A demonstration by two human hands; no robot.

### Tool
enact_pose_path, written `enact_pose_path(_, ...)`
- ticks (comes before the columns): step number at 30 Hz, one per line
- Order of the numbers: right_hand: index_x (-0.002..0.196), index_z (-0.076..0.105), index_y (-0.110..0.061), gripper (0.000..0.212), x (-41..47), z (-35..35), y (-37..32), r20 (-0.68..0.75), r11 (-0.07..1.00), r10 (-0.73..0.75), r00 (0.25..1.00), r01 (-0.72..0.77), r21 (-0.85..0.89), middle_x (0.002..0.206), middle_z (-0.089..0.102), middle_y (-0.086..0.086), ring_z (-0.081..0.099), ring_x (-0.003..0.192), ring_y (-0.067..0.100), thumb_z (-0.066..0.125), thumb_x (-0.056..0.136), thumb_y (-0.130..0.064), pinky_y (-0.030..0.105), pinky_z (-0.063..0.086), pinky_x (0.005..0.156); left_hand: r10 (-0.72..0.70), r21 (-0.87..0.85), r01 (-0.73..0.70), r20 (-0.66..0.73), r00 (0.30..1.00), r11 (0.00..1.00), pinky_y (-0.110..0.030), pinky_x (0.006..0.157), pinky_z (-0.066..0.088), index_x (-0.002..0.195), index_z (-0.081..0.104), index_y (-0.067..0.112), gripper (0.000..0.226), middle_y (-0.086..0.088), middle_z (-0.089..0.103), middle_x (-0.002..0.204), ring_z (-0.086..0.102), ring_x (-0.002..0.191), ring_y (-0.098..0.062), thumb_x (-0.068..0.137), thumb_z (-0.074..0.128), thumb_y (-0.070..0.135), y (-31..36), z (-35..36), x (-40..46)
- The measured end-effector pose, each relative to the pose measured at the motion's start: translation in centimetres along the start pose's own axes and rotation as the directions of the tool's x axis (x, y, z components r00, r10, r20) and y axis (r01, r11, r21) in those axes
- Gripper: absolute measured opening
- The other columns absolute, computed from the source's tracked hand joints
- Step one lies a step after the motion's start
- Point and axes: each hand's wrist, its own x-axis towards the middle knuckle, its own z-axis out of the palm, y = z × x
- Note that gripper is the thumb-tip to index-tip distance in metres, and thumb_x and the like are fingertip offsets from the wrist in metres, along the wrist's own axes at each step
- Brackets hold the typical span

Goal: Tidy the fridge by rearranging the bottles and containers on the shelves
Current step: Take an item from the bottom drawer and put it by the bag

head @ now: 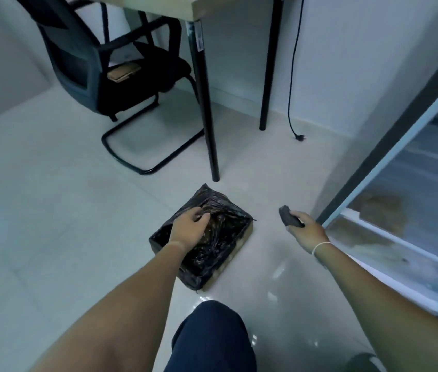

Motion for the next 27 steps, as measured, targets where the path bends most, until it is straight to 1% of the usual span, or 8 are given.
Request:
enact_pose_path(2,0.131,0.053,-0.017,0.045,0.8,2.8,-1.0,0.032,1.0,-0.007,0.999,0.008,-0.017,0.133,0.057,0.009,0.056,0.114,0.027,0.059,0.088,-0.008,0.022,0.038,0.085,-0.056,0.01,0.056,-0.021,0.998,0.998,-0.026,0.109,0.033,0.139,0.049,0.013,0.051,-0.011,0.054,0.139,0.051,0.129,-0.022,0.093,0.054,0.035,-2.5,-0.9,1.1)
enact_pose_path(6,0.133,0.051,-0.019,0.045,2.4,8.4,-2.4,0.12,0.997,-0.006,0.993,0.015,-0.075,0.131,0.056,0.009,0.052,0.092,0.019,0.057,0.09,-0.01,0.022,0.04,0.063,-0.164,0.006,0.164,-0.041,0.986,0.986,-0.026,0.107,0.035,0.141,0.046,0.014,0.052,-0.01,0.055,0.138,0.051,0.127,-0.022,0.094,0.053,0.034,-7.2,-1.8,3.1)
enact_pose_path(9,0.133,0.051,-0.021,0.046,3.6,12.1,-2.7,0.174,0.993,0.008,0.985,0.012,-0.117,0.133,0.056,0.009,0.051,0.093,0.018,0.058,0.089,-0.01,0.022,0.037,0.076,-0.216,0.01,0.216,-0.019,0.976,0.976,-0.028,0.106,0.038,0.14,0.046,0.014,0.051,-0.01,0.056,0.137,0.053,0.125,-0.024,0.094,0.052,0.033,-9.9,-1.9,4.3)
enact_pose_path(14,0.137,0.047,-0.023,0.047,4.9,16.7,-3.2,0.275,0.976,0.041,0.961,0.021,-0.219,0.131,0.057,0.008,0.049,0.093,0.018,0.056,0.091,-0.016,0.022,0.036,0.079,-0.259,0.023,0.259,0.003,0.966,0.966,-0.024,0.1,0.038,0.139,0.047,0.013,0.047,-0.009,0.057,0.134,0.054,0.123,-0.024,0.095,0.052,0.03,-12.4,-2.0,6.4)
enact_pose_path(17,0.137,0.046,-0.021,0.046,5.3,18.3,-3.7,0.289,0.975,0.046,0.956,0.02,-0.221,0.131,0.056,0.009,0.051,0.095,0.02,0.054,0.092,-0.016,0.024,0.039,0.082,-0.279,0.017,0.279,0.013,0.96,0.96,-0.019,0.089,0.036,0.137,0.049,0.012,0.045,-0.008,0.06,0.128,0.056,0.108,-0.019,0.095,0.052,0.028,-13.3,-2.2,7.0)
enact_pose_path(19,0.137,0.046,-0.021,0.046,5.6,18.9,-4.1,0.276,0.979,0.057,0.96,0.001,-0.206,0.131,0.056,0.01,0.056,0.105,0.026,0.051,0.092,-0.015,0.027,0.042,0.086,-0.289,0.02,0.289,0.018,0.957,0.957,-0.018,0.088,0.035,0.138,0.048,0.012,0.046,-0.008,0.061,0.126,0.054,0.102,-0.016,0.095,0.052,0.028,-13.8,-2.3,7.5)
enact_pose_path(22,0.136,0.048,-0.021,0.043,6.2,19.1,-4.6,0.276,0.978,0.064,0.959,-0.005,-0.21,0.133,0.055,0.01,0.055,0.116,0.026,0.05,0.093,-0.017,0.028,0.042,0.094,-0.31,0.01,0.309,0.035,0.95,0.951,-0.018,0.09,0.035,0.138,0.048,0.013,0.047,-0.009,0.059,0.13,0.056,0.115,-0.021,0.094,0.053,0.03,-13.9,-2.3,8.0)
enact_pose_path(27,0.133,0.051,-0.019,0.04,6.3,17.4,-4.7,0.255,0.978,0.069,0.964,-0.015,-0.207,0.131,0.056,0.009,0.056,0.107,0.024,0.05,0.093,-0.018,0.028,0.043,0.092,-0.275,0.015,0.274,0.062,0.96,0.962,-0.023,0.099,0.038,0.135,0.052,0.013,0.045,-0.002,0.06,0.126,0.054,0.122,-0.021,0.094,0.053,0.03,-12.0,-2.0,8.2)
